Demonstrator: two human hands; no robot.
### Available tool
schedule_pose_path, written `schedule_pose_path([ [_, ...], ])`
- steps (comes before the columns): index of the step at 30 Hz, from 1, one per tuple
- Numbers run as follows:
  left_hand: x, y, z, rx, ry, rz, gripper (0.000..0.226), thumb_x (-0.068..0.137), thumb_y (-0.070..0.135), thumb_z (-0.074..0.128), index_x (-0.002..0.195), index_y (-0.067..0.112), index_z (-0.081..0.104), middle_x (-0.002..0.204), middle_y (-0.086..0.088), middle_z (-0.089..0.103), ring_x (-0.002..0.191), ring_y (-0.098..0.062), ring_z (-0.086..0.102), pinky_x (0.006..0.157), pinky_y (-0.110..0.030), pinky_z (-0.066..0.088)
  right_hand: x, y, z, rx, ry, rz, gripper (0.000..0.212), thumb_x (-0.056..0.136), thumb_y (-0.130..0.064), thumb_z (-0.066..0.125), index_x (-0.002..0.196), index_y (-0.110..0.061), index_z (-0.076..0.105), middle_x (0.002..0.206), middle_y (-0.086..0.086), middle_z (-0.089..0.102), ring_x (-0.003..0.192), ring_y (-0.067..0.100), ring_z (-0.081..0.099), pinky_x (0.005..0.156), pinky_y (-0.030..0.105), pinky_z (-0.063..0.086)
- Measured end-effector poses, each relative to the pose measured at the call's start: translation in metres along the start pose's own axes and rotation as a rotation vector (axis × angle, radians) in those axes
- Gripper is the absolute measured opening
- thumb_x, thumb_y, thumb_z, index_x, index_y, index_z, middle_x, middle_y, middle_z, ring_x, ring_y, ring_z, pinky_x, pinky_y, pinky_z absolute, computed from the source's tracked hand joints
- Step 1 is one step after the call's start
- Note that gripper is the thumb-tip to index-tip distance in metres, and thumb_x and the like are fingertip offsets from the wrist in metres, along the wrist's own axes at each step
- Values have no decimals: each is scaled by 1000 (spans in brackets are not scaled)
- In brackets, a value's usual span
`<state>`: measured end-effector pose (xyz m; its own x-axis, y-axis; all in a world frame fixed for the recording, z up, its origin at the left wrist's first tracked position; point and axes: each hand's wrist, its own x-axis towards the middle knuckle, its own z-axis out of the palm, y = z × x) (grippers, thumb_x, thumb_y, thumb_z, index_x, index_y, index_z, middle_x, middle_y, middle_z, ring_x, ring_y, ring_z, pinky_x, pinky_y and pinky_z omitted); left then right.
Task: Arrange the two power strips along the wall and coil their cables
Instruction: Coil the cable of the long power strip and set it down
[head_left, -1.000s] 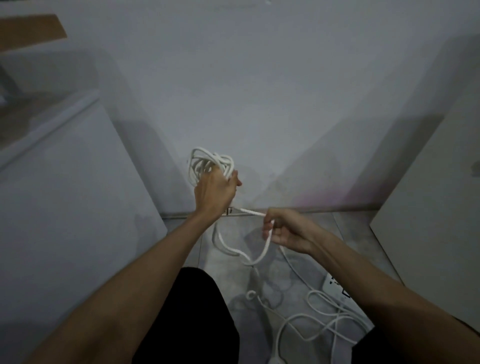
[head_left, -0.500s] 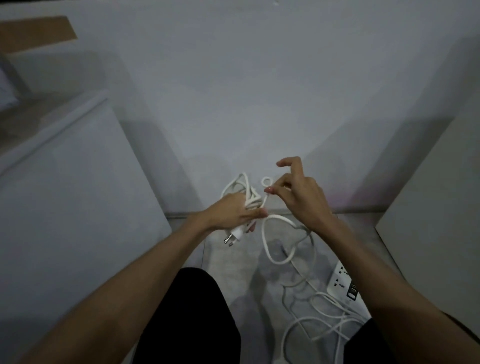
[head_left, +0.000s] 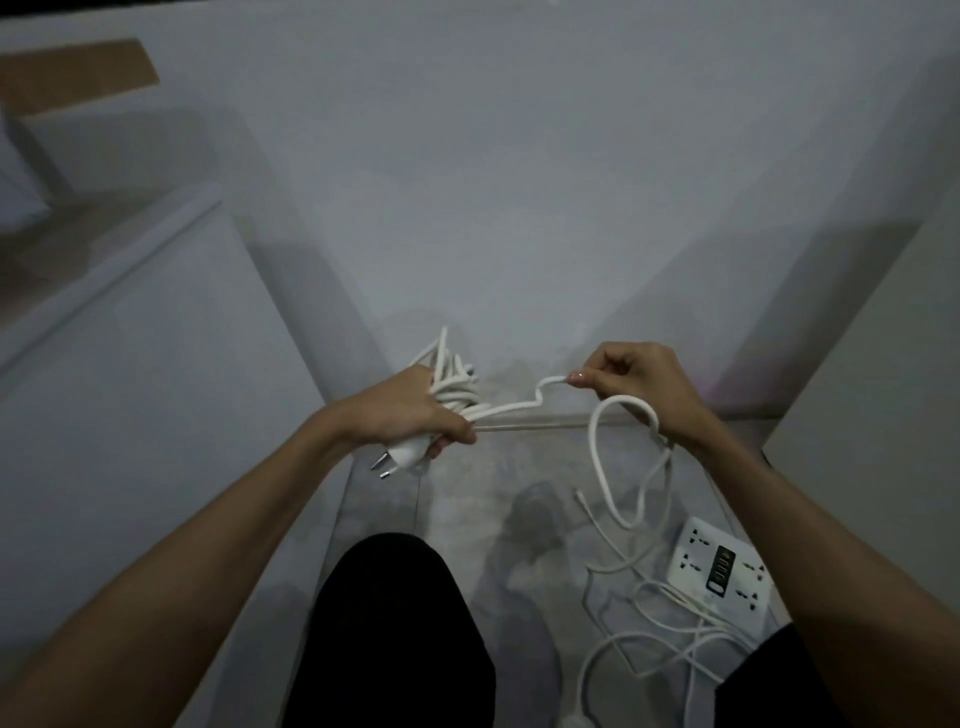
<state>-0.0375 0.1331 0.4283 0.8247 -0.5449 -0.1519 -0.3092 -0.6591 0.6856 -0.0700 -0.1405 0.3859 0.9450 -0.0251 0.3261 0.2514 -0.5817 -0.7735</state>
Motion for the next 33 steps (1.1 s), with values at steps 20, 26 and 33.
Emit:
schedule_pose_path([
  [20, 43, -27, 39, 98, 313, -244, 42, 74, 40, 78, 53, 10, 58, 56, -4, 60, 56, -21, 59, 59, -30, 42, -33, 18, -11, 974, -884, 474, 66, 57, 6, 85, 110, -7, 46, 80, 10, 57, 82, 25, 65, 101, 49, 46],
  [26, 39, -37, 52, 132, 248, -240, 36, 77, 34, 75, 47, 17, 64, 55, -1, 65, 57, -15, 63, 62, -26, 45, -20, 17, -14, 526, -256, 504, 39, 79, 1, 71, 116, -4, 59, 84, 6, 59, 66, 13, 62, 61, 31, 55],
  [33, 15, -13, 53, 132, -162, -18, 35, 78, 28, 76, 51, 15, 59, 47, 4, 59, 45, -3, 54, 55, -14, 42, -8, 51, -7, 623, 228, 751, 31, 95, -19, 55, 76, 5, 60, 52, 14, 60, 26, 4, 42, 28, 12, 24],
])
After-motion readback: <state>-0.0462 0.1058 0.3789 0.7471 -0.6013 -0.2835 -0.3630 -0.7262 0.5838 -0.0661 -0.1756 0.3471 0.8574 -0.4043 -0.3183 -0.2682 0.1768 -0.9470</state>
